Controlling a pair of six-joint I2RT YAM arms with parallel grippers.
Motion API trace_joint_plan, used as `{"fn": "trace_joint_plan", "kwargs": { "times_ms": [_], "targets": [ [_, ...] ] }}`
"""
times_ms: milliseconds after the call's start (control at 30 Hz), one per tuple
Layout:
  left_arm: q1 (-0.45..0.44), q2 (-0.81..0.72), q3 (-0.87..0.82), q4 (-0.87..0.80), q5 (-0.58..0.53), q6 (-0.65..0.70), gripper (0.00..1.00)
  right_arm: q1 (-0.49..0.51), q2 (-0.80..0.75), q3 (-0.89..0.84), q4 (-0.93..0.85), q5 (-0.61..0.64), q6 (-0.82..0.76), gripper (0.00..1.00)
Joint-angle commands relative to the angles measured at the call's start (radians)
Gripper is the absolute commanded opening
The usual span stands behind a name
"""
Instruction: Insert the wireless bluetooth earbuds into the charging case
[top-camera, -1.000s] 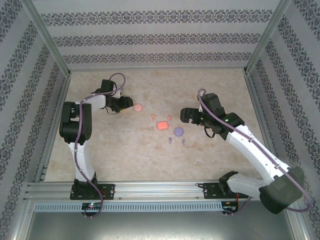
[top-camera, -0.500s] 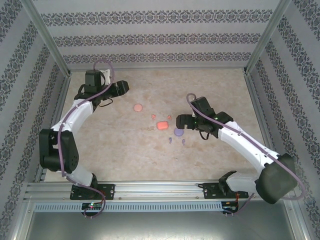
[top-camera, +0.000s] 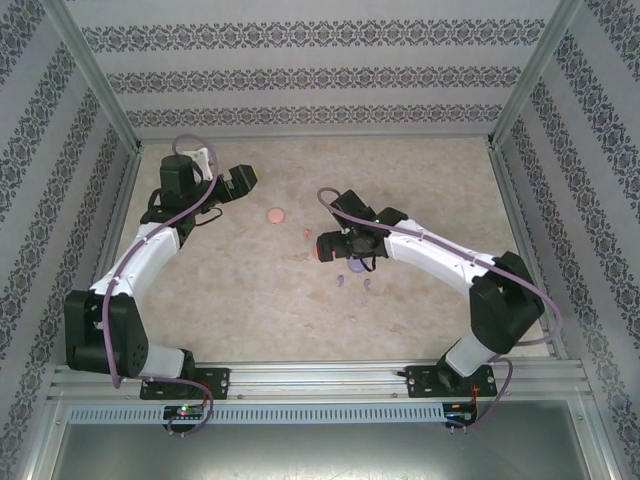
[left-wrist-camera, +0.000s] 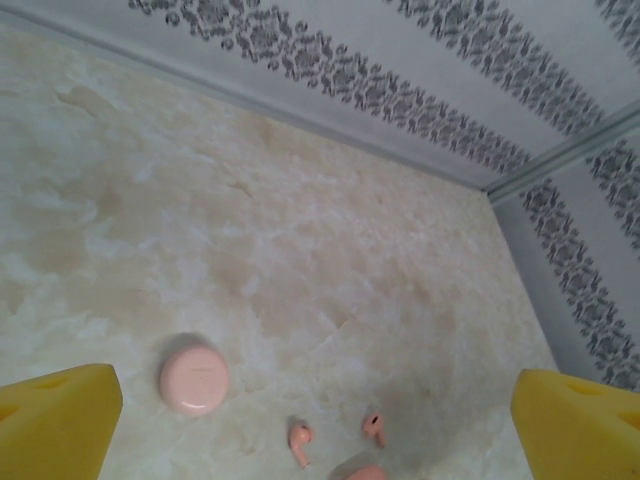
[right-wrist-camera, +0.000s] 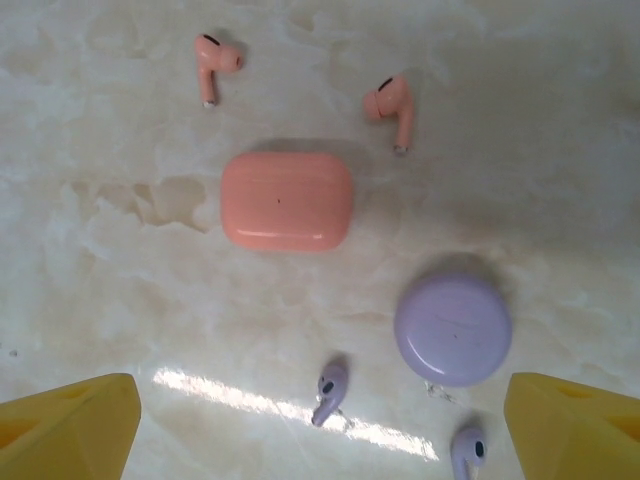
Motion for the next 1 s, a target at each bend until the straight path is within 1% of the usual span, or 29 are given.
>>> {"fn": "trace_joint_plan", "kwargs": {
  "times_ms": [0, 100, 200, 267, 367, 400, 533, 667, 767, 900, 967],
  "targets": [
    [-0.003, -0.05, -0.007, 0.082, -0.047, -0.111, 0.99, 0.003, 0.05, 0.074, -0.039, 0.016, 0.025, 0.92],
    [-0.005, -0.069, 0.009, 0.026, -0.047, -0.111, 0.99, 0.006, 0.085, 0.121, -0.065, 0.036, 0.039, 0.91],
    [-0.014, -0.079, -0.015, 0.042, -0.036, -0.152, 1.0, 0.005, 0.115, 0.161, -0.099, 0.062, 0.08, 0.9],
    [-0.022, -0.075, -0.014, 0.044, -0.024, -0.156, 1.0, 0.006, 0.125, 0.174, -0.112, 0.074, 0.109, 0.9],
    [-0.024, -0.068, 0.01, 0.001, -0.046, -0.186, 1.0, 0.002, 0.13, 0.177, -0.128, 0.083, 0.143, 0.9],
    [-0.023, -0.067, 0.015, -0.008, -0.053, -0.178, 0.99, -0.001, 0.133, 0.176, -0.132, 0.084, 0.151, 0.9],
    [-0.022, -0.083, -0.001, 0.005, -0.076, -0.201, 0.99, -0.016, 0.144, 0.157, -0.152, 0.092, 0.154, 0.9],
    [-0.026, -0.079, 0.015, -0.014, -0.011, -0.194, 0.99, -0.033, 0.141, 0.127, -0.156, 0.09, 0.141, 0.9],
    [-0.026, -0.089, 0.003, -0.011, -0.008, -0.234, 0.99, -0.036, 0.131, 0.111, -0.136, 0.075, 0.122, 0.9],
    [-0.025, -0.091, -0.034, 0.027, 0.02, -0.318, 0.99, -0.026, 0.161, 0.148, -0.123, 0.037, 0.108, 0.89],
    [-0.026, -0.09, -0.053, 0.048, 0.036, -0.327, 0.99, -0.014, 0.197, 0.186, -0.129, 0.031, 0.101, 0.89]
  ]
}}
